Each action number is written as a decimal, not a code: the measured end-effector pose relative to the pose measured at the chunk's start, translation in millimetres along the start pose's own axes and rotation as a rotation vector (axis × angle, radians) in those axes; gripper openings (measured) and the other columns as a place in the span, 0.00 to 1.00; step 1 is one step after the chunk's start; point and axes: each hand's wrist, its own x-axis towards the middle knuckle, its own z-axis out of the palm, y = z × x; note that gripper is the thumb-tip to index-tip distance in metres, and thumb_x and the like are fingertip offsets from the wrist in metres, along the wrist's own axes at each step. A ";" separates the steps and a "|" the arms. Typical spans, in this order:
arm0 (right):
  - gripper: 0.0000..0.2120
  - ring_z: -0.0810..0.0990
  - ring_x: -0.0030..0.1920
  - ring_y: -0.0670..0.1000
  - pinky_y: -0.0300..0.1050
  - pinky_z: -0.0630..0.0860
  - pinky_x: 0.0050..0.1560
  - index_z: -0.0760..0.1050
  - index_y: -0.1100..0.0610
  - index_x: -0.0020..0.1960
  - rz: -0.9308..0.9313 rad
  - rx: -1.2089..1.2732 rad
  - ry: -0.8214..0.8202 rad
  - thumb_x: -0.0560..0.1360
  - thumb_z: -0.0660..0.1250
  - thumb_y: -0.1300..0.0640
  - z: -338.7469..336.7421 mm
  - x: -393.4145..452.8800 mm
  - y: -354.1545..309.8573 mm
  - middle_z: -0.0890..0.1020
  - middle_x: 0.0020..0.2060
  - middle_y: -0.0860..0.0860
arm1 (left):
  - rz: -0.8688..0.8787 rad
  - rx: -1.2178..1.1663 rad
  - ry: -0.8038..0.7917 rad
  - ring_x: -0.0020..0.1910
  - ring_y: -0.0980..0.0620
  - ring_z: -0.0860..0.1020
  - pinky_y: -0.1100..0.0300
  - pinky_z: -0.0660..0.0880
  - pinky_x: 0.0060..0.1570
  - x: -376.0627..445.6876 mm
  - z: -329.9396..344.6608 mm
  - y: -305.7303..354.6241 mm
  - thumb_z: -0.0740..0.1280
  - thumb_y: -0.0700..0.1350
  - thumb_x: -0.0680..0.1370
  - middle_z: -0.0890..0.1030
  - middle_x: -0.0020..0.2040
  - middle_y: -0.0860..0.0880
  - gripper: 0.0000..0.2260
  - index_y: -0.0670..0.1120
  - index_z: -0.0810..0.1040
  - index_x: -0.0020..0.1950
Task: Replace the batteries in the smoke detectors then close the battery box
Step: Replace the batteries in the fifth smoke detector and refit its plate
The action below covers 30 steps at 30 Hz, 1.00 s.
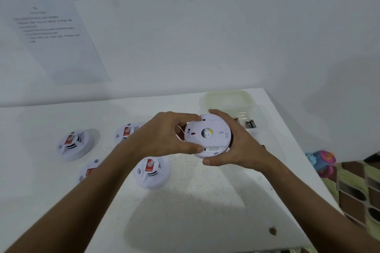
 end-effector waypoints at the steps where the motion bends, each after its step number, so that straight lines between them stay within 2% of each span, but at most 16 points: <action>1: 0.46 0.75 0.64 0.40 0.34 0.76 0.58 0.66 0.46 0.70 0.001 0.000 0.000 0.59 0.84 0.64 0.5 -1.1 3.1 0.76 0.62 0.37 | -0.006 -0.005 0.003 0.46 0.60 0.81 0.63 0.80 0.47 0.1 2.7 -1.4 0.77 0.61 0.64 0.82 0.52 0.60 0.29 0.58 0.77 0.63; 4: 0.45 0.77 0.63 0.50 0.46 0.79 0.60 0.70 0.50 0.70 -0.001 -0.011 0.023 0.57 0.85 0.61 2.2 -4.7 12.0 0.78 0.62 0.44 | -0.061 -0.052 0.039 0.48 0.63 0.80 0.68 0.79 0.45 0.1 14.2 -3.4 0.80 0.57 0.62 0.78 0.55 0.62 0.26 0.60 0.77 0.58; 5: 0.45 0.77 0.63 0.52 0.47 0.79 0.60 0.70 0.52 0.70 -0.012 -0.011 0.041 0.57 0.85 0.60 3.4 -5.8 14.3 0.79 0.62 0.46 | -0.075 -0.068 0.047 0.49 0.64 0.79 0.70 0.78 0.44 -0.5 18.0 -2.4 0.81 0.55 0.62 0.76 0.56 0.62 0.26 0.61 0.75 0.56; 6: 0.45 0.77 0.63 0.52 0.45 0.79 0.59 0.71 0.53 0.69 -0.023 -0.003 0.064 0.56 0.85 0.60 4.7 -7.1 16.6 0.79 0.62 0.46 | -0.079 -0.092 0.054 0.50 0.63 0.79 0.69 0.78 0.44 -0.9 21.3 -1.4 0.82 0.53 0.61 0.76 0.57 0.62 0.26 0.62 0.75 0.55; 9: 0.44 0.78 0.62 0.50 0.39 0.77 0.58 0.71 0.54 0.69 -0.041 0.035 0.095 0.56 0.84 0.64 5.5 -9.7 21.8 0.80 0.60 0.45 | -0.078 -0.192 0.096 0.50 0.59 0.80 0.59 0.81 0.46 -2.7 27.8 3.2 0.82 0.51 0.58 0.77 0.55 0.59 0.25 0.59 0.76 0.51; 12: 0.44 0.78 0.63 0.51 0.40 0.77 0.59 0.71 0.53 0.69 -0.048 0.050 0.090 0.56 0.84 0.63 5.0 -11.6 24.0 0.80 0.61 0.46 | -0.083 -0.140 0.118 0.49 0.58 0.80 0.55 0.81 0.44 -3.4 31.7 9.1 0.80 0.52 0.56 0.76 0.53 0.59 0.26 0.55 0.77 0.51; 16: 0.44 0.78 0.63 0.52 0.43 0.77 0.61 0.72 0.51 0.68 -0.061 0.061 0.081 0.56 0.84 0.62 0.7 -16.3 25.4 0.80 0.61 0.46 | -0.073 -0.030 0.150 0.48 0.56 0.79 0.55 0.81 0.42 -3.3 38.5 19.5 0.80 0.54 0.56 0.76 0.51 0.58 0.26 0.52 0.78 0.50; 19: 0.44 0.79 0.63 0.53 0.44 0.78 0.61 0.73 0.53 0.68 -0.073 0.077 0.078 0.56 0.85 0.66 -6.5 -21.6 27.7 0.81 0.61 0.47 | -0.085 0.020 0.194 0.47 0.55 0.79 0.55 0.81 0.42 -2.2 49.4 27.5 0.79 0.59 0.55 0.77 0.49 0.56 0.25 0.51 0.78 0.47; 22: 0.43 0.79 0.62 0.50 0.41 0.77 0.59 0.73 0.52 0.67 -0.068 0.093 0.054 0.57 0.83 0.69 -17.7 -28.0 29.5 0.81 0.60 0.45 | -0.082 0.009 0.228 0.47 0.57 0.79 0.55 0.81 0.42 0.3 63.1 35.1 0.76 0.62 0.54 0.77 0.49 0.57 0.26 0.51 0.77 0.47; 25: 0.43 0.79 0.63 0.50 0.42 0.78 0.60 0.73 0.53 0.68 -0.057 0.108 0.025 0.57 0.83 0.70 -30.9 -36.6 34.4 0.81 0.61 0.46 | -0.072 -0.024 0.240 0.48 0.58 0.79 0.56 0.81 0.43 2.2 74.9 44.6 0.79 0.58 0.56 0.77 0.51 0.57 0.26 0.52 0.77 0.49; 28: 0.45 0.77 0.64 0.51 0.45 0.78 0.61 0.71 0.54 0.69 -0.052 0.126 0.024 0.56 0.84 0.69 -44.5 -46.4 40.3 0.79 0.63 0.48 | -0.036 -0.018 0.239 0.49 0.60 0.79 0.62 0.80 0.43 2.1 85.6 54.6 0.81 0.53 0.60 0.76 0.53 0.59 0.24 0.51 0.79 0.53; 30: 0.46 0.77 0.64 0.51 0.44 0.78 0.59 0.71 0.53 0.70 -0.041 0.130 -0.007 0.56 0.84 0.69 -53.9 -52.8 42.6 0.80 0.63 0.48 | -0.020 0.005 0.232 0.49 0.60 0.78 0.64 0.79 0.42 1.0 91.7 60.2 0.81 0.53 0.62 0.75 0.55 0.61 0.24 0.52 0.80 0.55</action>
